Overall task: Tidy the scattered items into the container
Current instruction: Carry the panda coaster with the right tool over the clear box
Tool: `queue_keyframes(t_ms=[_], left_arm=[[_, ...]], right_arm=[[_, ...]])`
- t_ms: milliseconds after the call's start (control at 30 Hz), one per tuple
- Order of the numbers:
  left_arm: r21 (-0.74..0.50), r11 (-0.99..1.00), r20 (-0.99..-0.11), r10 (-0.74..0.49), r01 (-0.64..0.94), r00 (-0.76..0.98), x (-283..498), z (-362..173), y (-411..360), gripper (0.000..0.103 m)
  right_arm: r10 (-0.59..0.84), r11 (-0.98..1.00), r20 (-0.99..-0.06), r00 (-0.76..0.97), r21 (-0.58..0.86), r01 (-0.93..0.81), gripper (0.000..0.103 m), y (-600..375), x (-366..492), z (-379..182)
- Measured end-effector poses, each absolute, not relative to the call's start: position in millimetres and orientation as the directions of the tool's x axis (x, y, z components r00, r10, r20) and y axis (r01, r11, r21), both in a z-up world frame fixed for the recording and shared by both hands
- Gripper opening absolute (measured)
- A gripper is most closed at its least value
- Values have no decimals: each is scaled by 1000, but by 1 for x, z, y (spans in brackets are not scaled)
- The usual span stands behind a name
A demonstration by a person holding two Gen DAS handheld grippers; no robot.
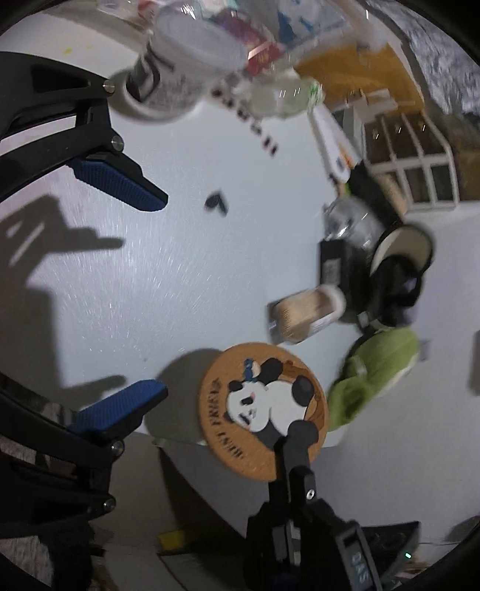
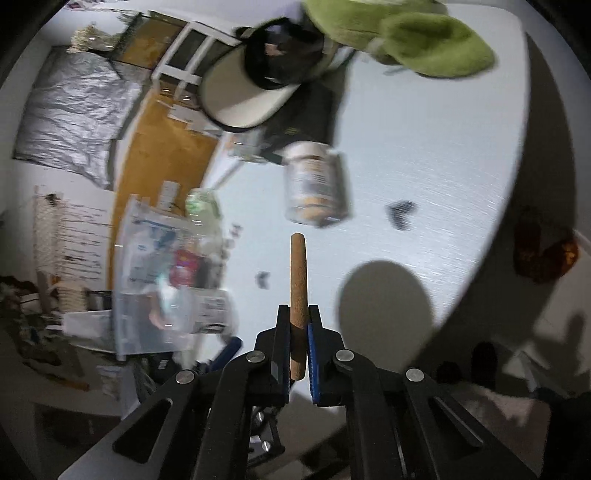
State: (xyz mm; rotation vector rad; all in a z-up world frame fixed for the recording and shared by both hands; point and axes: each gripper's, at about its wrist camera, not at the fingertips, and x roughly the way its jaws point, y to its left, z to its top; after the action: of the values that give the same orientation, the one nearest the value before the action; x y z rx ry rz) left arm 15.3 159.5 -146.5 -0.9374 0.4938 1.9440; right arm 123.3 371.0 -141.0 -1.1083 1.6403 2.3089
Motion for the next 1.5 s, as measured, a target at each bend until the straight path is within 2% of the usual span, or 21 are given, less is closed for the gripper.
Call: queue_keyframes(t_ms=[233, 267, 333, 433, 567, 733, 833, 967, 1100, 1367, 1500], left_arm=[[-61, -636, -689, 585, -770, -429, -10, -93, 94, 93], [-63, -656, -682, 579, -752, -448, -13, -90, 85, 98], [-70, -696, -670, 564, -715, -483, -20, -84, 69, 103], [-82, -751, -653, 537, -655, -534, -31, -76, 45, 103], [-105, -818, -641, 490, -565, -591, -44, -69, 18, 103], [-112, -889, -651, 404, -444, -643, -58, -70, -4, 103], [-114, -921, -654, 352, -372, -670, -65, -70, -15, 103], [-117, -953, -651, 286, -279, -703, -71, -69, -28, 103], [-131, -972, -655, 231, -193, -719, -75, -72, -41, 103], [-146, -986, -671, 155, -76, -725, -79, -81, -58, 103], [-154, -987, -679, 139, -46, -721, -79, -85, -62, 103]], right_arm=[[-417, -392, -407, -812, 887, -243, 9, 357, 65, -67], [-431, -411, -388, -815, 888, -206, 9, 354, 52, -52], [-457, -453, -360, -813, 881, -136, 9, 347, 25, -25], [-497, -522, -330, -803, 852, -27, 9, 335, -20, 17], [-545, -612, -334, -769, 785, 93, 9, 315, -86, 65], [-564, -739, -463, -684, 652, 169, 9, 277, -176, 90], [-532, -818, -591, -606, 545, 186, 9, 249, -228, 76], [-429, -903, -773, -468, 362, 230, 9, 205, -285, 42], [-286, -931, -883, -373, 163, 326, 9, 167, -317, 9], [-3, -847, -955, -296, -154, 509, 9, 111, -344, -49], [106, -791, -960, -259, -240, 563, 9, 94, -355, -71]])
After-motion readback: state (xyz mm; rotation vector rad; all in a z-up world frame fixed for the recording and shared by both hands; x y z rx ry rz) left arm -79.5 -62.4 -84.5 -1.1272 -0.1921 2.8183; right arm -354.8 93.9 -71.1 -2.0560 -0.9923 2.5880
